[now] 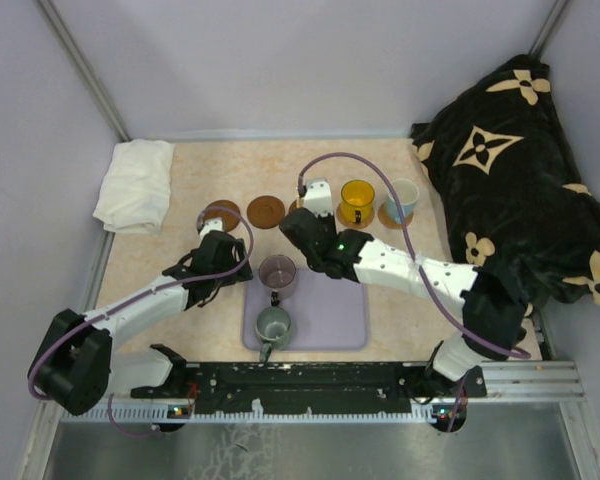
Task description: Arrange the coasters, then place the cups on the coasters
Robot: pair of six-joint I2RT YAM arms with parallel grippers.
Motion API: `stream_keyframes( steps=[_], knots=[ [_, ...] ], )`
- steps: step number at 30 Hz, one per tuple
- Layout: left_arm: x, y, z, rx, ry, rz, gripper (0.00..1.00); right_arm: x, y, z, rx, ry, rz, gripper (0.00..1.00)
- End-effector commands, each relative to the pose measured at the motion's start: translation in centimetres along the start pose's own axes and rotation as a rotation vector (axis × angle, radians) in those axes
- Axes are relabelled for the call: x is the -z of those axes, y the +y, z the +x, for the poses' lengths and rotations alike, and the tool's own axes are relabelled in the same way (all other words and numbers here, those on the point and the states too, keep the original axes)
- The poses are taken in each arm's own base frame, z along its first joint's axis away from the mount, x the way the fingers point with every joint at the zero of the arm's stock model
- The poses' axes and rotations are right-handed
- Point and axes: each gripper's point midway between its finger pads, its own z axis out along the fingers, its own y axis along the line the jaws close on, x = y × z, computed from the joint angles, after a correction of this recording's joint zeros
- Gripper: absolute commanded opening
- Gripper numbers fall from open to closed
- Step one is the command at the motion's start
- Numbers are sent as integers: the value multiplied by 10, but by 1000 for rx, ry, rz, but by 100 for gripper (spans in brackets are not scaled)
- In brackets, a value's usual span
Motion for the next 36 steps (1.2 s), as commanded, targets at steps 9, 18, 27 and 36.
stream_keyframes(
  steps=[9, 18, 27, 36],
  knots=[
    [-2, 11, -21, 40, -66, -95, 89, -80, 41, -84, -62, -136, 48, 0],
    [6, 22, -37, 61, -125, -135, 91, -124, 26, -84, -133, -54, 52, 0],
    [9, 48, -42, 120, -138, -226, 93, -140, 25, -66, -127, -12, 48, 0],
    [16, 61, -42, 171, -152, -260, 95, -151, 30, -48, -142, 21, 56, 0]
  ],
)
